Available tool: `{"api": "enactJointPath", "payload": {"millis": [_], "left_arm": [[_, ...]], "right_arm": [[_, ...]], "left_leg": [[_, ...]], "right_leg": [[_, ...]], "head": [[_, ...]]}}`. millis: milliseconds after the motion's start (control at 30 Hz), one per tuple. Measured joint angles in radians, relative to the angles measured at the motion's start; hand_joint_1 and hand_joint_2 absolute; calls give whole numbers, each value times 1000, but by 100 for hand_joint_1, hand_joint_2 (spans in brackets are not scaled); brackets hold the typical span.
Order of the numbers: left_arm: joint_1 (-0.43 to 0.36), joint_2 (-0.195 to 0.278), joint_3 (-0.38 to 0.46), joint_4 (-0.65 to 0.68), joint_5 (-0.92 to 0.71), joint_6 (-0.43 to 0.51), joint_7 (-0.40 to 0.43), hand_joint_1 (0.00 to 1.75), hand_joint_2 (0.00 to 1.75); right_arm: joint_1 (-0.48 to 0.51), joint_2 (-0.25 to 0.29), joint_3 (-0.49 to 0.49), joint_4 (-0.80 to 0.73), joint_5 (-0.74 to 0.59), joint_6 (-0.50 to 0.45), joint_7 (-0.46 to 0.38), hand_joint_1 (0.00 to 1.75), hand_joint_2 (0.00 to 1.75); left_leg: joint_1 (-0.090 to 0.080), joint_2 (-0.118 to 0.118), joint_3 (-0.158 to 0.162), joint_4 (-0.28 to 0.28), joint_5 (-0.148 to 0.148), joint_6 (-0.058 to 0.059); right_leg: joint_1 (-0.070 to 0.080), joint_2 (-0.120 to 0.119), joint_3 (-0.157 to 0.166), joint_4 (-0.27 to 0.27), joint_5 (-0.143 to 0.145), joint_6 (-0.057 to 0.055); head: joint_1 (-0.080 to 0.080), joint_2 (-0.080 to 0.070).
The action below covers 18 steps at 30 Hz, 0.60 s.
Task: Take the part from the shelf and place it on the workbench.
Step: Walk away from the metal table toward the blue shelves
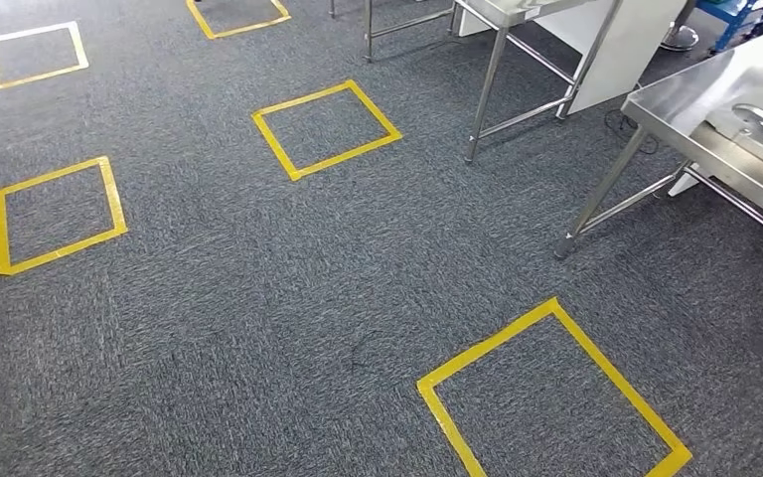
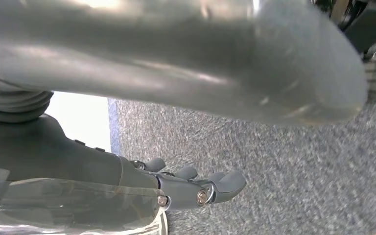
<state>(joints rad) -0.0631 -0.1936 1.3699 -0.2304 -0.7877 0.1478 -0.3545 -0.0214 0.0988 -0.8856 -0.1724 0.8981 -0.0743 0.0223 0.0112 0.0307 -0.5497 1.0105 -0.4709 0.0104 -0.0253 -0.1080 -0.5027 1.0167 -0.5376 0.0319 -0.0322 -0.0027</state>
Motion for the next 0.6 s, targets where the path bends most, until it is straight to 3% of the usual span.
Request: {"api": "enactJointPath", "payload": {"millis": [33, 100, 133, 167, 233, 300, 367, 400, 433, 467, 533, 600], "left_arm": [[0, 0, 0, 0, 0, 0, 0, 0, 0], [-3, 0, 0, 0, 0, 0, 0, 0, 0], [-4, 0, 0, 0, 0, 0, 0, 0, 0], [-5, 0, 0, 0, 0, 0, 0, 0, 0], [-5, 0, 0, 0, 0, 0, 0, 0, 0], [-5, -1, 0, 0, 0, 0, 0, 0, 0], [-7, -2, 0, 0, 0, -1, -1, 0, 0], [-8, -3, 0, 0, -1, -1, -1, 0, 0], [-7, -3, 0, 0, -1, -1, -2, 0, 0], [-5, -2, 0, 0, -1, -1, -2, 0, 0], [-4, -2, 0, 0, -1, -1, -2, 0, 0], [-7, -2, 0, 0, -1, -2, -2, 0, 0]], "right_arm": [[0, 2, 0, 0, 0, 0, -1, 0, 0], [4, 8, 0, 0, 1, 0, -2, 0, 0], [6, 11, 0, 0, 1, 0, -2, 0, 0], [8, 14, 0, 0, 1, 0, -2, 0, 0], [10, 17, 0, 0, 2, 0, -1, 0, 0], [10, 17, 0, 0, 3, 0, -1, 0, 0], [9, 17, 0, 0, 5, 0, -1, 0, 0], [8, 18, 0, 0, 7, 0, -1, 0, 0], [6, 18, 0, 0, 8, 0, -1, 0, 0], [4, 17, 0, 0, 10, 1, -1, 0, 0], [5, 17, 0, 0, 11, 2, -1, 0, 0], [10, 13, -1, 0, 13, 4, -1, 0, 0]], "left_leg": [[2, -10, 2, -4, 4, 6], [-1, -31, 0, -6, 8, 14], [-3, -44, -1, -5, 8, 17], [-6, -58, -1, -5, 8, 18], [-9, -89, 1, -4, 8, 19], [-11, -116, 2, -1, 7, 16], [-10, -139, -7, 3, 7, 7], [-8, -151, -11, 3, 9, 0], [-5, -162, -15, 1, 11, -7], [-4, -157, -17, 3, 10, -13], [-7, -108, -36, 47, -17, -21], [-6, -54, -93, 163, -78, -27]], "right_leg": [[-2, 26, -15, 35, -25, 3], [-1, 79, -74, 153, -87, 2], [0, 91, -105, 212, -107, 0], [1, 97, -125, 243, -108, -3], [3, 106, -117, 206, -56, -11], [3, 151, -74, 89, 15, -23], [5, 193, -48, 15, 39, -30], [6, 198, -45, 5, 36, -33], [7, 186, -42, -1, 36, -35], [6, 173, -37, -8, 38, -40], [4, 144, -24, -23, 42, -50], [6, 112, -19, -26, 40, -59]], "head": [[0, 0], [0, 0], [0, 0], [0, 0], [0, 0], [0, 0], [0, 0], [0, 0], [0, 0], [0, 0], [0, 0], [0, 0]]}}
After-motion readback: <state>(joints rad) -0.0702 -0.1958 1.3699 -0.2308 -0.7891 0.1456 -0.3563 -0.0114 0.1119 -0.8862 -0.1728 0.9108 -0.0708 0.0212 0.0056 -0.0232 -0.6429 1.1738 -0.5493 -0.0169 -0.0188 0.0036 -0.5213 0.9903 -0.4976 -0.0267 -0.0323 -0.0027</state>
